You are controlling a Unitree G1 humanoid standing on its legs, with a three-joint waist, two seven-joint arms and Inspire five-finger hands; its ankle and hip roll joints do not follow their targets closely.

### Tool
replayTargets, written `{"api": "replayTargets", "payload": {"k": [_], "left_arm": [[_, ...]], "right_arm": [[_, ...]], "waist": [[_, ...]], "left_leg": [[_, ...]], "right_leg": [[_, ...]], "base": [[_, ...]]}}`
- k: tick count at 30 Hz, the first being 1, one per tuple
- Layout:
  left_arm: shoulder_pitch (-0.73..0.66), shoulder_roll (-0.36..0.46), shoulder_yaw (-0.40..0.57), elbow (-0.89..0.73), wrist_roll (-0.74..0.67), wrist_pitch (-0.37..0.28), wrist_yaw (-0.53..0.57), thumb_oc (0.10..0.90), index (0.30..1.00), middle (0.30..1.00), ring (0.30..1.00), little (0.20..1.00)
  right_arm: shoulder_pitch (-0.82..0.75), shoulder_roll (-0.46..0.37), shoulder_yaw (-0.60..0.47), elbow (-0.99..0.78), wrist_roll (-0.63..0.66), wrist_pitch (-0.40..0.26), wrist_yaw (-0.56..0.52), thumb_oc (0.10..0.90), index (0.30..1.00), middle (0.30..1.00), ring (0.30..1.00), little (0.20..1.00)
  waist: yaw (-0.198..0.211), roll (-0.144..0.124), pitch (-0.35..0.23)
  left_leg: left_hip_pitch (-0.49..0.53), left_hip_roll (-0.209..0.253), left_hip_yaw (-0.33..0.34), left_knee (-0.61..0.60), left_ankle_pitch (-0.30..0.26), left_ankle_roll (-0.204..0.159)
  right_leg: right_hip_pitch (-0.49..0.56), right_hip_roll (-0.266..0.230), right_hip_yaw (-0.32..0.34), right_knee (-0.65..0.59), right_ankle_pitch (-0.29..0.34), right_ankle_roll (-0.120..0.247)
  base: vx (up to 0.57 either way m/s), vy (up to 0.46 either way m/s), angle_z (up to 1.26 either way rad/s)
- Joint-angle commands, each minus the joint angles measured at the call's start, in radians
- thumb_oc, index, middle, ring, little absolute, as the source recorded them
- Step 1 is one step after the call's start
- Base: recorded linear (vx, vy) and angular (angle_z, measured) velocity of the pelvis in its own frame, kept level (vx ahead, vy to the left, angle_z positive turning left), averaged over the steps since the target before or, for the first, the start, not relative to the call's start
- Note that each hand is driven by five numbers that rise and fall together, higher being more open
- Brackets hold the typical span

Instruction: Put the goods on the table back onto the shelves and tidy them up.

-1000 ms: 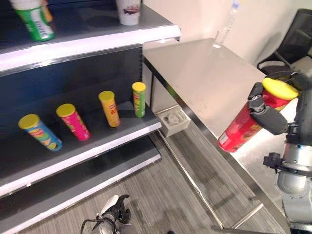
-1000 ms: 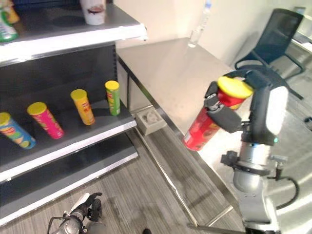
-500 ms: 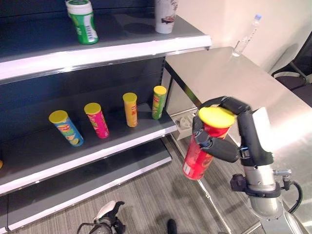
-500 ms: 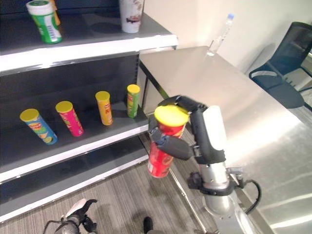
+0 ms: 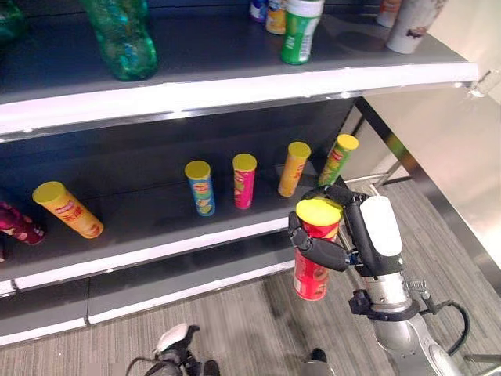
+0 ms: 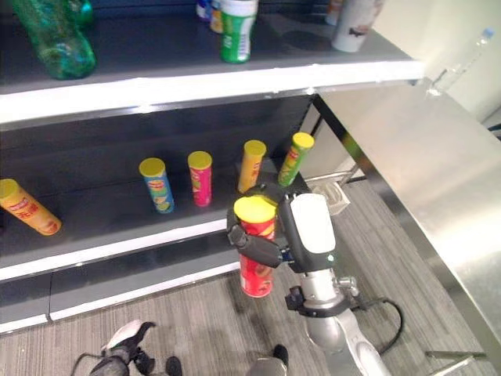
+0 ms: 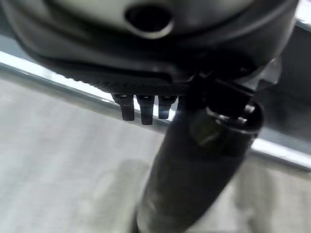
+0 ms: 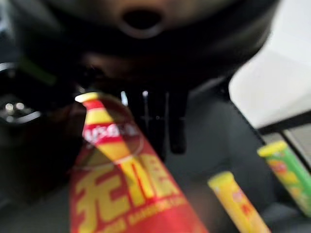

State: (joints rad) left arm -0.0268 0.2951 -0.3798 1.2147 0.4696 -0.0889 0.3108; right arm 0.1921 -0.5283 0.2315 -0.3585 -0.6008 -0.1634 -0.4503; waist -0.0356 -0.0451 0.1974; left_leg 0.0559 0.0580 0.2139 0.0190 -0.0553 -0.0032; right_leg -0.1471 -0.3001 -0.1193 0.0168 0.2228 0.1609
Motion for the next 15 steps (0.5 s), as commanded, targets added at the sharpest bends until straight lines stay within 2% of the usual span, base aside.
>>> {"api": "replayTargets", "payload": {"k": [1, 2, 3, 4, 5, 6, 7, 8, 10, 11, 12, 15], "left_arm": [[-0.015, -0.014, -0.006, -0.044, -0.006, -0.034, 0.009, 0.8, 0.9, 0.9, 0.9, 0.9], [-0.015, -0.014, -0.006, -0.044, -0.006, -0.034, 0.009, 0.8, 0.9, 0.9, 0.9, 0.9], [-0.007, -0.014, -0.009, -0.042, -0.001, -0.036, 0.0, 0.8, 0.9, 0.9, 0.9, 0.9], [0.005, -0.018, -0.023, -0.026, 0.016, -0.037, -0.014, 0.8, 0.9, 0.9, 0.9, 0.9], [0.002, -0.022, -0.038, -0.019, 0.025, -0.038, -0.024, 0.8, 0.9, 0.9, 0.9, 0.9], [-0.007, -0.025, -0.047, -0.024, 0.024, -0.038, -0.027, 0.8, 0.9, 0.9, 0.9, 0.9], [-0.007, -0.025, -0.046, -0.024, 0.024, -0.038, -0.027, 0.8, 0.9, 0.9, 0.9, 0.9], [-0.028, -0.036, -0.061, -0.043, 0.013, -0.042, -0.025, 0.8, 0.9, 0.9, 0.9, 0.9], [-0.068, -0.046, -0.108, -0.08, 0.018, -0.057, -0.024, 0.8, 0.9, 0.9, 0.9, 0.9], [-0.069, -0.045, -0.109, -0.08, 0.017, -0.056, -0.024, 0.8, 0.9, 0.9, 0.9, 0.9], [-0.086, -0.038, -0.193, -0.141, 0.105, -0.084, -0.023, 0.8, 0.9, 0.9, 0.9, 0.9], [-0.076, -0.035, -0.213, -0.188, 0.101, -0.097, -0.043, 0.8, 0.9, 0.9, 0.9, 0.9]], "right_arm": [[-0.158, 0.002, -0.078, -0.104, -0.007, -0.035, -0.092, 0.4, 0.3, 0.3, 0.3, 0.3], [-0.158, 0.002, -0.079, -0.105, -0.007, -0.035, -0.092, 0.4, 0.3, 0.3, 0.3, 0.3], [-0.152, 0.003, -0.08, -0.107, -0.004, -0.039, -0.086, 0.4, 0.3, 0.3, 0.3, 0.3], [-0.147, 0.001, -0.068, -0.106, 0.007, -0.052, -0.073, 0.4, 0.3, 0.3, 0.3, 0.3], [-0.144, 0.005, -0.045, -0.093, 0.022, -0.065, -0.063, 0.4, 0.3, 0.3, 0.3, 0.3], [-0.142, 0.006, -0.031, -0.084, 0.029, -0.073, -0.061, 0.4, 0.3, 0.3, 0.3, 0.3], [-0.143, 0.006, -0.031, -0.083, 0.029, -0.074, -0.062, 0.4, 0.3, 0.3, 0.3, 0.3], [-0.143, 0.012, -0.006, -0.06, 0.036, -0.084, -0.065, 0.4, 0.3, 0.3, 0.3, 0.3], [-0.133, 0.012, -0.001, -0.043, 0.032, -0.083, -0.077, 0.4, 0.3, 0.3, 0.3, 0.3], [-0.132, 0.012, -0.003, -0.043, 0.032, -0.083, -0.077, 0.4, 0.3, 0.3, 0.3, 0.3], [-0.138, -0.004, 0.01, -0.022, 0.015, -0.086, -0.078, 0.4, 0.3, 0.3, 0.3, 0.3], [-0.139, -0.008, 0.017, -0.003, 0.027, -0.102, -0.081, 0.4, 0.3, 0.3, 0.3, 0.3]], "waist": [[0.007, 0.018, 0.003], [0.009, 0.016, 0.003], [0.019, 0.021, -0.005], [0.026, 0.03, -0.017], [0.033, 0.028, -0.029], [0.033, 0.028, -0.034], [0.034, 0.027, -0.034], [0.037, 0.02, -0.045], [0.028, 0.007, -0.05], [0.028, 0.006, -0.05], [0.023, 0.007, -0.059], [0.027, 0.017, -0.069]], "left_leg": [[0.091, 0.01, 0.039, -0.101, -0.06, -0.038], [0.089, 0.008, 0.041, -0.102, -0.055, -0.038], [0.08, 0.004, 0.034, -0.103, -0.053, -0.028], [0.061, -0.002, 0.035, -0.105, -0.046, -0.011], [0.042, -0.01, 0.037, -0.106, -0.033, -0.003], [0.035, -0.018, 0.033, -0.105, -0.032, 0.004], [0.031, -0.018, 0.035, -0.105, -0.027, 0.003], [0.013, -0.035, 0.017, -0.103, -0.02, 0.009], [0.012, -0.058, -0.028, -0.096, -0.026, 0.015], [0.009, -0.057, -0.029, -0.098, -0.019, 0.014], [0.021, -0.07, -0.041, -0.097, -0.028, 0.013], [0.034, -0.076, -0.045, -0.093, -0.042, 0.014]], "right_leg": [[-0.053, 0.048, 0.112, 0.019, -0.02, 0.078], [-0.059, 0.047, 0.116, 0.024, -0.02, 0.076], [-0.042, 0.086, 0.14, 0.056, -0.081, 0.06], [-0.006, 0.157, 0.148, 0.123, -0.171, 0.031], [0.025, 0.212, 0.137, 0.159, -0.236, 0.013], [0.039, 0.249, 0.144, 0.19, -0.274, 0.004], [0.035, 0.25, 0.145, 0.191, -0.271, 0.002], [0.046, 0.306, 0.177, 0.218, -0.311, -0.008], [0.058, 0.334, 0.221, 0.207, -0.326, -0.028], [0.057, 0.334, 0.219, 0.201, -0.318, -0.029], [0.072, 0.344, 0.227, 0.175, -0.314, -0.029], [0.091, 0.346, 0.228, 0.135, -0.306, -0.036]], "base": [[-0.14, 0.22, 0.11], [-0.1, 0.179, -0.11], [-0.11, 0.226, -0.18], [-0.17, 0.3, -0.34], [-0.16, 0.271, -0.06], [-0.11, 0.107, -0.09], [-0.07, 0.091, 0.18], [-0.02, 0.056, 0.04], [0.05, 0.047, 0.1], [0.09, 0.024, 0.42], [0.09, 0.022, 0.55], [0.09, 0.027, 0.38]]}}
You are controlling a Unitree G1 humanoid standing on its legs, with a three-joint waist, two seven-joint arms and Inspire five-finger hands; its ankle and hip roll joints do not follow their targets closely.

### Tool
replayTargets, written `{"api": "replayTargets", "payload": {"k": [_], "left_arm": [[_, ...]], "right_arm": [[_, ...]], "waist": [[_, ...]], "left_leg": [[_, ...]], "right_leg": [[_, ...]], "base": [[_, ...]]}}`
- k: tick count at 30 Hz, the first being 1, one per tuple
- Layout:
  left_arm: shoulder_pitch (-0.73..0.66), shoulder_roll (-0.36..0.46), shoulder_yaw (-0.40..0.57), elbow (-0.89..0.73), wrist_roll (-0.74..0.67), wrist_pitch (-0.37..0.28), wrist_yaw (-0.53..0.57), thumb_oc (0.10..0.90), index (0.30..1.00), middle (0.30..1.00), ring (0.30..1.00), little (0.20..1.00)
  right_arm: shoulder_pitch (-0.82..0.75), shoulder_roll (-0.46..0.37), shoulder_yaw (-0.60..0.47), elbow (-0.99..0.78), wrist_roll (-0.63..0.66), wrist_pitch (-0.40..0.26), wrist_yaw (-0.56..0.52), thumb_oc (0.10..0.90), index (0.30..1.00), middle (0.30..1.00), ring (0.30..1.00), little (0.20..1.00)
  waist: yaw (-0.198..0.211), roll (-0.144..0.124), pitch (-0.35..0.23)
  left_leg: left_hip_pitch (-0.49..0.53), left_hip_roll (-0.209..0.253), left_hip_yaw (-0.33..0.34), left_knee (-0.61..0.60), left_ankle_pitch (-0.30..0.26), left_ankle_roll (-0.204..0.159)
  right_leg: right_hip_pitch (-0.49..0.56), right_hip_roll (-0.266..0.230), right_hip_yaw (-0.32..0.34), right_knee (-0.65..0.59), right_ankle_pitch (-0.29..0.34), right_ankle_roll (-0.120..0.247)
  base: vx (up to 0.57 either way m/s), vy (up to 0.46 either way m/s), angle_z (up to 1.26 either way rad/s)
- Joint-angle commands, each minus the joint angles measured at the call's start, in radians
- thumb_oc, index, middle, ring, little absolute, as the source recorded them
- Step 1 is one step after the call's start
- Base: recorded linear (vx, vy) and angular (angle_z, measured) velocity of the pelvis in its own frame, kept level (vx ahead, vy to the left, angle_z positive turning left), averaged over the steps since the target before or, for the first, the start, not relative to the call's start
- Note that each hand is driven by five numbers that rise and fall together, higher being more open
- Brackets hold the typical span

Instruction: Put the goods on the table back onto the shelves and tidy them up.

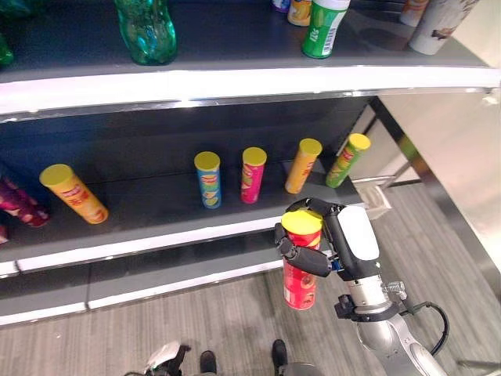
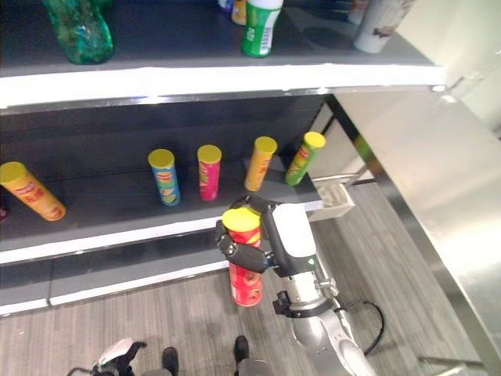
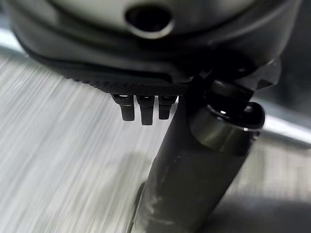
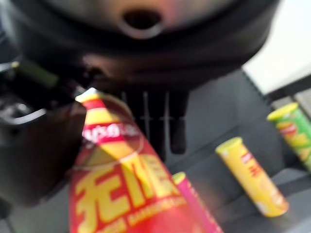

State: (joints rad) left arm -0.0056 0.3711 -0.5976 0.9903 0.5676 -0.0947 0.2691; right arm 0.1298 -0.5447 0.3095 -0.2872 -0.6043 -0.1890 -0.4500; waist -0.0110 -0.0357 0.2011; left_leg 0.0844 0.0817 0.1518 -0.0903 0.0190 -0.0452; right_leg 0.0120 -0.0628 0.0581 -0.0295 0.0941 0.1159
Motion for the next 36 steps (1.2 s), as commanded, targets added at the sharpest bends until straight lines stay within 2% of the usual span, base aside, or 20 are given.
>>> {"api": "replayTargets", "payload": {"k": [1, 4, 5, 8, 9, 12, 15, 16, 17, 20, 22, 23, 25, 28, 30, 31, 32, 34, 35, 36], "left_arm": [[-0.088, -0.124, 0.043, 0.046, -0.058, -0.085, 0.007, 0.8, 0.9, 0.9, 0.9, 0.9], [-0.09, -0.147, 0.089, 0.089, -0.136, -0.069, 0.03, 0.8, 0.9, 0.9, 0.9, 0.9], [-0.09, -0.169, 0.118, 0.122, -0.171, -0.057, 0.038, 0.8, 0.9, 0.9, 0.9, 0.9], [-0.082, -0.182, 0.161, 0.157, -0.221, -0.052, 0.049, 0.8, 0.9, 0.9, 0.9, 0.9], [-0.088, -0.19, 0.196, 0.18, -0.255, -0.041, 0.063, 0.8, 0.9, 0.9, 0.9, 0.9], [-0.068, -0.202, 0.204, 0.216, -0.259, -0.037, 0.075, 0.8, 0.9, 0.9, 0.9, 0.9], [-0.066, -0.202, 0.148, 0.216, -0.189, -0.037, 0.089, 0.8, 0.9, 0.9, 0.9, 0.9], [-0.067, -0.202, 0.148, 0.216, -0.188, -0.037, 0.09, 0.8, 0.9, 0.9, 0.9, 0.9], [-0.07, -0.195, 0.086, 0.188, -0.127, -0.044, 0.085, 0.8, 0.9, 0.9, 0.9, 0.9], [-0.073, -0.193, 0.065, 0.171, -0.111, -0.049, 0.081, 0.8, 0.9, 0.9, 0.9, 0.9], [-0.083, -0.191, 0.026, 0.15, -0.061, -0.054, 0.059, 0.8, 0.9, 0.9, 0.9, 0.9], [-0.083, -0.192, 0.026, 0.149, -0.06, -0.054, 0.058, 0.8, 0.9, 0.9, 0.9, 0.9], [-0.098, -0.184, 0.01, 0.163, -0.048, -0.056, 0.047, 0.8, 0.9, 0.9, 0.9, 0.9], [-0.119, -0.144, 0.054, 0.168, -0.078, -0.041, 0.054, 0.8, 0.9, 0.9, 0.9, 0.9], [-0.121, -0.139, 0.091, 0.177, -0.121, -0.033, 0.057, 0.8, 0.9, 0.9, 0.9, 0.9], [-0.122, -0.138, 0.115, 0.186, -0.151, -0.025, 0.065, 0.8, 0.9, 0.9, 0.9, 0.9], [-0.121, -0.141, 0.121, 0.203, -0.158, -0.018, 0.063, 0.8, 0.9, 0.9, 0.9, 0.9], [-0.108, -0.146, 0.106, 0.215, -0.124, -0.018, 0.046, 0.8, 0.9, 0.9, 0.9, 0.9], [-0.108, -0.146, 0.106, 0.215, -0.123, -0.018, 0.046, 0.8, 0.9, 0.9, 0.9, 0.9], [-0.1, -0.15, 0.105, 0.224, -0.118, -0.019, 0.033, 0.8, 0.9, 0.9, 0.9, 0.9]], "right_arm": [[-0.072, 0.02, -0.057, -0.068, 0.058, -0.088, -0.091, 0.4, 0.3, 0.3, 0.3, 0.3], [-0.083, 0.021, -0.039, -0.05, 0.087, -0.094, -0.109, 0.4, 0.3, 0.3, 0.3, 0.3], [-0.096, 0.022, -0.022, -0.028, 0.109, -0.099, -0.11, 0.4, 0.3, 0.3, 0.3, 0.3], [-0.103, 0.022, 0.001, -0.011, 0.123, -0.108, -0.112, 0.4, 0.3, 0.3, 0.3, 0.3], [-0.112, 0.017, 0.023, 0.011, 0.123, -0.104, -0.112, 0.4, 0.3, 0.3, 0.3, 0.3], [-0.136, 0.019, 0.048, 0.04, 0.138, -0.111, -0.115, 0.4, 0.3, 0.3, 0.3, 0.3], [-0.143, 0.02, 0.053, 0.054, 0.162, -0.128, -0.113, 0.4, 0.3, 0.3, 0.3, 0.3], [-0.142, 0.019, 0.051, 0.054, 0.162, -0.128, -0.112, 0.4, 0.3, 0.3, 0.3, 0.3], [-0.14, 0.023, 0.042, 0.073, 0.184, -0.13, -0.107, 0.4, 0.3, 0.3, 0.3, 0.3], [-0.138, 0.021, 0.037, 0.079, 0.191, -0.129, -0.105, 0.4, 0.3, 0.3, 0.3, 0.3], [-0.133, 0.014, 0.015, 0.092, 0.179, -0.116, -0.103, 0.4, 0.3, 0.3, 0.3, 0.3], [-0.132, 0.013, 0.014, 0.092, 0.178, -0.116, -0.104, 0.4, 0.3, 0.3, 0.3, 0.3], [-0.136, 0.016, -0.006, 0.106, 0.122, -0.079, -0.116, 0.4, 0.3, 0.3, 0.3, 0.3], [-0.173, 0.06, -0.008, 0.121, 0.111, -0.055, -0.123, 0.4, 0.3, 0.3, 0.3, 0.3], [-0.202, 0.072, 0.011, 0.134, 0.112, -0.051, -0.13, 0.4, 0.3, 0.3, 0.3, 0.3], [-0.23, 0.081, 0.028, 0.146, 0.116, -0.048, -0.137, 0.4, 0.3, 0.3, 0.3, 0.3], [-0.262, 0.091, 0.044, 0.17, 0.13, -0.047, -0.135, 0.4, 0.3, 0.3, 0.3, 0.3], [-0.255, 0.083, 0.046, 0.164, 0.141, -0.065, -0.122, 0.4, 0.3, 0.3, 0.3, 0.3], [-0.254, 0.082, 0.045, 0.163, 0.142, -0.065, -0.121, 0.4, 0.3, 0.3, 0.3, 0.3], [-0.247, 0.073, 0.045, 0.15, 0.154, -0.08, -0.116, 0.4, 0.3, 0.3, 0.3, 0.3]], "waist": [[0.009, 0.013, -0.075], [0.015, 0.009, -0.055], [0.021, 0.003, -0.039], [0.029, -0.003, -0.036], [0.038, -0.01, -0.047], [0.05, -0.01, -0.068], [0.049, 0.003, -0.072], [0.05, 0.004, -0.073], [0.035, 0.021, -0.083], [0.034, 0.031, -0.083], [0.017, 0.062, -0.086], [0.019, 0.062, -0.086], [0.006, 0.071, -0.083], [0.002, 0.048, -0.071], [0.014, 0.041, -0.062], [0.025, 0.041, -0.056], [0.034, 0.042, -0.05], [0.036, 0.035, -0.056], [0.038, 0.035, -0.056], [0.054, 0.034, -0.065]], "left_leg": [[0.004, -0.106, 0.005, 0.06, -0.136, 0.056], [-0.052, -0.115, -0.004, 0.192, -0.165, 0.032], [-0.121, -0.106, -0.004, 0.315, -0.158, 0.0], [-0.166, -0.075, 0.002, 0.377, -0.158, -0.02], [-0.169, -0.012, 0.009, 0.345, -0.162, -0.014], [-0.171, 0.085, -0.058, 0.244, -0.082, -0.036], [-0.183, 0.195, -0.165, 0.147, 0.013, -0.075], [-0.185, 0.196, -0.165, 0.142, 0.021, -0.075], [-0.178, 0.245, -0.232, 0.091, 0.051, -0.105], [-0.184, 0.249, -0.236, 0.094, 0.054, -0.114], [-0.188, 0.241, -0.173, 0.115, 0.008, -0.129], [-0.188, 0.239, -0.171, 0.117, 0.005, -0.128], [-0.195, 0.174, -0.13, 0.165, -0.058, -0.124], [-0.193, 0.092, -0.076, 0.174, -0.114, -0.078], [-0.187, 0.081, -0.052, 0.169, -0.117, -0.067], [-0.185, 0.073, -0.029, 0.159, -0.114, -0.057], [-0.183, 0.064, 0.007, 0.142, -0.109, -0.041], [-0.182, 0.034, 0.025, 0.125, -0.099, -0.015], [-0.183, 0.034, 0.027, 0.123, -0.095, -0.015], [-0.181, 0.004, 0.033, 0.102, -0.084, 0.004]], "right_leg": [[-0.055, 0.111, 0.05, 0.151, -0.172, 0.003], [-0.039, 0.105, 0.042, 0.125, -0.162, -0.01], [-0.026, 0.092, 0.028, 0.108, -0.156, -0.021], [-0.007, 0.067, 0.018, 0.089, -0.156, -0.024], [0.0, 0.03, -0.001, 0.077, -0.156, -0.012], [-0.015, -0.01, 0.001, 0.071, -0.161, 0.001], [-0.031, -0.037, 0.057, 0.064, -0.174, 0.012], [-0.035, -0.036, 0.057, 0.063, -0.169, 0.012], [-0.047, -0.066, 0.106, 0.043, -0.169, 0.027], [-0.044, -0.084, 0.114, 0.028, -0.165, 0.034], [-0.037, -0.154, 0.109, -0.005, -0.143, 0.067], [-0.035, -0.157, 0.11, -0.009, -0.141, 0.068], [-0.046, -0.247, 0.095, -0.03, -0.062, 0.09], [-0.134, -0.311, 0.096, -0.011, 0.058, 0.098], [-0.167, -0.321, 0.067, -0.009, 0.111, 0.094], [-0.193, -0.32, 0.009, 0.005, 0.124, 0.088], [-0.178, -0.277, -0.063, 0.042, 0.057, 0.072], [-0.151, -0.177, -0.021, 0.095, -0.032, 0.054], [-0.155, -0.177, -0.019, 0.098, -0.031, 0.053], [-0.122, -0.083, 0.017, 0.139, -0.111, 0.039]], "base": [[0.09, 0.021, 0.05], [-0.01, -0.011, 0.04], [-0.03, 0.024, 0.42], [0.02, 0.08, 0.52], [0.1, 0.134, 0.44], [0.12, 0.214, 0.11], [0.09, 0.291, -0.29], [0.11, 0.515, -0.58], [0.07, 0.393, -0.58], [0.04, 0.442, -0.21], [0.03, 0.575, -0.17], [0.05, 0.626, -0.13], [0.02, 0.656, -0.07], [-0.03, 0.455, -0.2], [-0.11, 0.236, -0.42], [-0.22, 0.373, -0.36], [-0.2, 0.408, -0.53], [-0.09, 0.351, -0.49], [-0.06, 0.291, -0.18], [-0.05, 0.246, -0.14]]}}
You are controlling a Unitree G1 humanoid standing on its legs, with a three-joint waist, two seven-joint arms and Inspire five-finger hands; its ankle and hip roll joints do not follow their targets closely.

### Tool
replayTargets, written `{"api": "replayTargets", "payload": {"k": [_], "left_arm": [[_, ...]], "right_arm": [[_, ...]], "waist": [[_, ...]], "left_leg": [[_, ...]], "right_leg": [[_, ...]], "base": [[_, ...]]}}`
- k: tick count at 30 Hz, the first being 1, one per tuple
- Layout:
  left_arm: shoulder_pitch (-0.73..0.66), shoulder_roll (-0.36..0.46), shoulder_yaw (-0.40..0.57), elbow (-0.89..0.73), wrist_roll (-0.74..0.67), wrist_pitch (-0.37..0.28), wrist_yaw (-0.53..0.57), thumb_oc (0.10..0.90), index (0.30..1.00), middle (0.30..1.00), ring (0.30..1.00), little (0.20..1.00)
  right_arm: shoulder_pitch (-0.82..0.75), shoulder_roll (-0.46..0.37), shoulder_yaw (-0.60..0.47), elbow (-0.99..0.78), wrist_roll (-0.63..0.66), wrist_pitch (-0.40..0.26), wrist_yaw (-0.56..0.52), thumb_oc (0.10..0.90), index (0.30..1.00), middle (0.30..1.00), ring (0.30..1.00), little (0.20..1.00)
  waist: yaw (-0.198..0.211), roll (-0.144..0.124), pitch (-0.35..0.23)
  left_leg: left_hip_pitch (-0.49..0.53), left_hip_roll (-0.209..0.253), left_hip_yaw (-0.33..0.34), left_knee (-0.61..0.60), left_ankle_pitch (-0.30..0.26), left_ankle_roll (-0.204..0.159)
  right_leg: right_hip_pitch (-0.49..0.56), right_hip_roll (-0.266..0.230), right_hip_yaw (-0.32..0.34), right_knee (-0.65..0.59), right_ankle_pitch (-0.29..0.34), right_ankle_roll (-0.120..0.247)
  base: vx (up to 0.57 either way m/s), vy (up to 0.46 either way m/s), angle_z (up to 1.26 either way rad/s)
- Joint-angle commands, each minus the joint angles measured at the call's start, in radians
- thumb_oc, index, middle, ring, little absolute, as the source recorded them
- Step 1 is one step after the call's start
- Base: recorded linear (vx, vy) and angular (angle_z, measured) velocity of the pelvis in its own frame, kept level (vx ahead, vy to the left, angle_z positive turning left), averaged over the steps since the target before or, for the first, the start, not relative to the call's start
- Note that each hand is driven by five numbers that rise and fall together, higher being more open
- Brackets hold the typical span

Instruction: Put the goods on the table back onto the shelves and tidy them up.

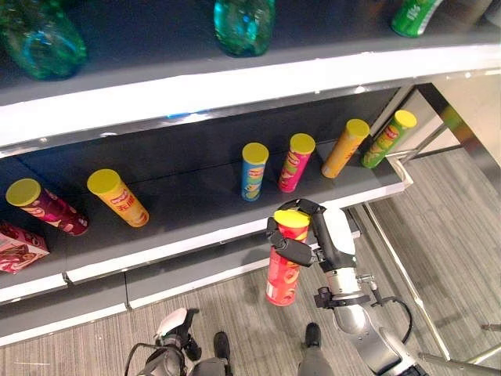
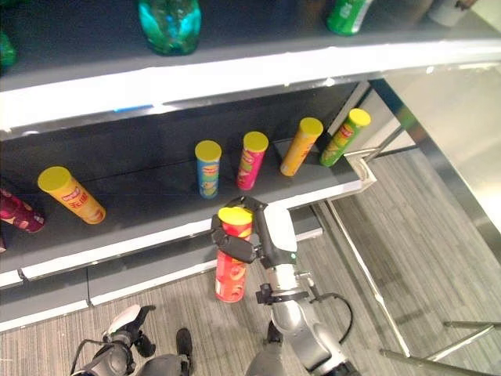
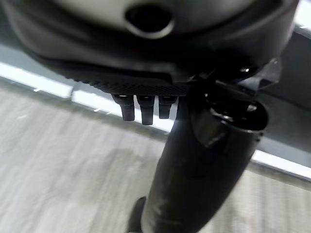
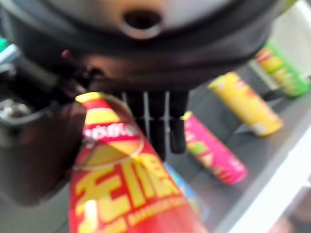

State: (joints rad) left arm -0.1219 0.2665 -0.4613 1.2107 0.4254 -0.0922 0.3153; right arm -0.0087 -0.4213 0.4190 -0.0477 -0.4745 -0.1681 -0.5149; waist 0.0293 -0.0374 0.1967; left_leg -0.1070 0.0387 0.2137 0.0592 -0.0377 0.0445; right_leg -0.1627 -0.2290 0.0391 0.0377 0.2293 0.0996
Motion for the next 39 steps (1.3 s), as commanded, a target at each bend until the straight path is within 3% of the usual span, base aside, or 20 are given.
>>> {"api": "replayTargets", "payload": {"k": [1, 2, 3, 6, 9, 13, 15, 19, 22, 23, 26, 27, 31, 32, 35, 37, 39], "left_arm": [[0.014, -0.049, -0.033, 0.009, 0.019, -0.021, -0.016, 0.8, 0.9, 0.9, 0.9, 0.9], [0.013, -0.05, -0.032, 0.009, 0.019, -0.021, -0.016, 0.8, 0.9, 0.9, 0.9, 0.9], [0.007, -0.057, -0.024, 0.016, 0.009, -0.022, -0.014, 0.8, 0.9, 0.9, 0.9, 0.9], [-0.015, -0.068, -0.035, 0.021, 0.04, -0.02, 0.009, 0.8, 0.9, 0.9, 0.9, 0.9], [-0.007, -0.069, -0.023, 0.007, 0.024, -0.021, 0.025, 0.8, 0.9, 0.9, 0.9, 0.9], [0.01, -0.066, -0.029, -0.045, -0.003, -0.049, 0.028, 0.8, 0.9, 0.9, 0.9, 0.9], [0.018, -0.087, 0.026, -0.015, -0.082, -0.035, 0.044, 0.8, 0.9, 0.9, 0.9, 0.9], [0.029, -0.096, 0.038, -0.012, -0.08, -0.034, 0.071, 0.8, 0.9, 0.9, 0.9, 0.9], [0.042, -0.099, 0.031, 0.001, -0.081, -0.032, 0.086, 0.8, 0.9, 0.9, 0.9, 0.9], [0.039, -0.1, 0.027, 0.006, -0.085, -0.028, 0.1, 0.8, 0.9, 0.9, 0.9, 0.9], [0.038, -0.102, 0.011, 0.004, -0.073, -0.026, 0.108, 0.8, 0.9, 0.9, 0.9, 0.9], [0.038, -0.102, 0.012, 0.004, -0.073, -0.026, 0.108, 0.8, 0.9, 0.9, 0.9, 0.9], [0.06, -0.109, -0.042, -0.008, 0.002, -0.023, 0.098, 0.8, 0.9, 0.9, 0.9, 0.9], [0.061, -0.11, -0.044, -0.008, 0.002, -0.023, 0.098, 0.8, 0.9, 0.9, 0.9, 0.9], [0.047, -0.092, -0.052, -0.004, 0.009, -0.026, 0.097, 0.8, 0.9, 0.9, 0.9, 0.9], [0.038, -0.088, -0.048, -0.003, -0.001, -0.026, 0.099, 0.8, 0.9, 0.9, 0.9, 0.9], [0.009, -0.088, -0.026, 0.004, -0.049, -0.022, 0.113, 0.8, 0.9, 0.9, 0.9, 0.9]], "right_arm": [[-0.107, -0.056, -0.06, -0.097, 0.024, -0.109, -0.055, 0.4, 0.3, 0.3, 0.3, 0.3], [-0.108, -0.057, -0.06, -0.096, 0.023, -0.11, -0.056, 0.4, 0.3, 0.3, 0.3, 0.3], [-0.105, -0.063, -0.048, -0.103, 0.012, -0.117, -0.059, 0.4, 0.3, 0.3, 0.3, 0.3], [-0.085, -0.056, -0.008, -0.109, 0.016, -0.138, -0.053, 0.4, 0.3, 0.3, 0.3, 0.3], [-0.079, -0.062, 0.007, -0.093, 0.03, -0.143, -0.048, 0.4, 0.3, 0.3, 0.3, 0.3], [-0.068, -0.084, 0.009, -0.083, 0.04, -0.147, -0.047, 0.4, 0.3, 0.3, 0.3, 0.3], [-0.067, -0.078, 0.008, -0.072, 0.052, -0.145, -0.075, 0.4, 0.3, 0.3, 0.3, 0.3], [-0.09, -0.059, 0.037, -0.055, 0.063, -0.149, -0.082, 0.4, 0.3, 0.3, 0.3, 0.3], [-0.131, -0.04, 0.072, -0.027, 0.06, -0.15, -0.098, 0.4, 0.3, 0.3, 0.3, 0.3], [-0.163, -0.024, 0.098, -0.003, 0.066, -0.154, -0.105, 0.4, 0.3, 0.3, 0.3, 0.3], [-0.189, -0.017, 0.126, 0.027, 0.061, -0.155, -0.11, 0.4, 0.3, 0.3, 0.3, 0.3], [-0.189, -0.017, 0.126, 0.027, 0.061, -0.155, -0.11, 0.4, 0.3, 0.3, 0.3, 0.3], [-0.188, -0.021, 0.114, 0.056, 0.04, -0.136, -0.12, 0.4, 0.3, 0.3, 0.3, 0.3], [-0.186, -0.022, 0.112, 0.055, 0.04, -0.135, -0.12, 0.4, 0.3, 0.3, 0.3, 0.3], [-0.212, 0.003, 0.063, 0.036, 0.015, -0.115, -0.169, 0.4, 0.3, 0.3, 0.3, 0.3], [-0.226, 0.008, 0.06, 0.037, 0.007, -0.112, -0.181, 0.4, 0.3, 0.3, 0.3, 0.3], [-0.31, 0.03, 0.055, 0.07, -0.031, -0.085, -0.237, 0.4, 0.3, 0.3, 0.3, 0.3]], "waist": [[0.017, 0.031, -0.062], [0.018, 0.031, -0.062], [0.03, 0.023, -0.061], [0.044, -0.006, -0.061], [0.044, -0.002, -0.054], [0.051, 0.003, -0.031], [0.055, 0.005, -0.026], [0.064, 0.012, -0.049], [0.083, 0.023, -0.058], [0.094, 0.031, -0.055], [0.103, 0.045, -0.053], [0.103, 0.046, -0.053], [0.107, 0.097, -0.079], [0.109, 0.096, -0.08], [0.108, 0.098, -0.078], [0.109, 0.095, -0.075], [0.125, 0.093, -0.057]], "left_leg": [[0.009, 0.029, -0.034, -0.048, -0.028, -0.076], [0.007, 0.03, -0.032, -0.049, -0.024, -0.076], [0.005, 0.006, -0.037, -0.051, -0.024, -0.067], [0.017, -0.03, -0.061, -0.036, -0.034, -0.061], [0.031, -0.03, -0.062, -0.023, -0.044, -0.067], [-0.006, -0.04, -0.065, 0.121, -0.075, -0.084], [-0.054, 0.001, -0.046, 0.185, -0.067, -0.112], [-0.042, 0.049, -0.058, 0.123, -0.039, -0.118], [-0.045, 0.121, -0.123, 0.025, 0.039, -0.14], [-0.056, 0.169, -0.163, -0.026, 0.084, -0.157], [-0.05, 0.222, -0.219, -0.096, 0.118, -0.184], [-0.049, 0.222, -0.219, -0.097, 0.119, -0.184], [-0.015, 0.227, -0.152, -0.13, 0.115, -0.212], [-0.014, 0.226, -0.151, -0.131, 0.114, -0.211], [-0.026, 0.16, -0.127, -0.111, 0.077, -0.197], [-0.039, 0.143, -0.126, -0.097, 0.066, -0.189], [-0.092, 0.094, -0.129, -0.053, 0.031, -0.16]], "right_leg": [[0.07, 0.132, 0.052, 0.091, -0.285, 0.045], [0.066, 0.133, 0.054, 0.093, -0.282, 0.044], [0.084, 0.208, 0.078, 0.122, -0.33, 0.03], [0.102, 0.251, 0.086, 0.108, -0.333, 0.001], [0.119, 0.258, 0.073, 0.083, -0.324, 0.0], [0.148, 0.241, 0.021, 0.044, -0.314, -0.015], [0.163, 0.207, -0.017, 0.028, -0.311, -0.013], [0.168, 0.179, -0.041, 0.022, -0.313, 0.0], [0.157, 0.15, -0.046, 0.022, -0.325, 0.007], [0.15, 0.132, -0.035, 0.024, -0.333, 0.012], [0.145, 0.113, -0.012, 0.02, -0.339, 0.019], [0.146, 0.113, -0.012, 0.02, -0.339, 0.019], [0.178, 0.052, -0.032, -0.047, -0.31, 0.057], [0.18, 0.05, -0.031, -0.052, -0.308, 0.058], [0.148, -0.03, -0.028, -0.087, -0.235, 0.1], [0.131, -0.046, -0.022, -0.091, -0.217, 0.106], [0.082, -0.091, -0.023, -0.104, -0.159, 0.122]], "base": [[-0.06, 0.245, -0.07], [-0.06, 0.148, 0.0], [-0.05, 0.066, 0.0], [0.03, -0.008, -0.1], [0.06, -0.016, 0.1], [0.04, 0.001, 0.25], [0.01, 0.064, 0.42], [0.07, 0.09, 0.15], [0.05, 0.169, -0.02], [0.06, 0.298, -0.05], [0.05, 0.22, -0.15], [0.1, 0.405, -0.13], [0.14, 0.38, -0.07], [0.1, 0.35, 0.04], [0.05, 0.386, -0.1], [-0.05, 0.25, -0.16], [-0.09, 0.296, -0.01]]}}
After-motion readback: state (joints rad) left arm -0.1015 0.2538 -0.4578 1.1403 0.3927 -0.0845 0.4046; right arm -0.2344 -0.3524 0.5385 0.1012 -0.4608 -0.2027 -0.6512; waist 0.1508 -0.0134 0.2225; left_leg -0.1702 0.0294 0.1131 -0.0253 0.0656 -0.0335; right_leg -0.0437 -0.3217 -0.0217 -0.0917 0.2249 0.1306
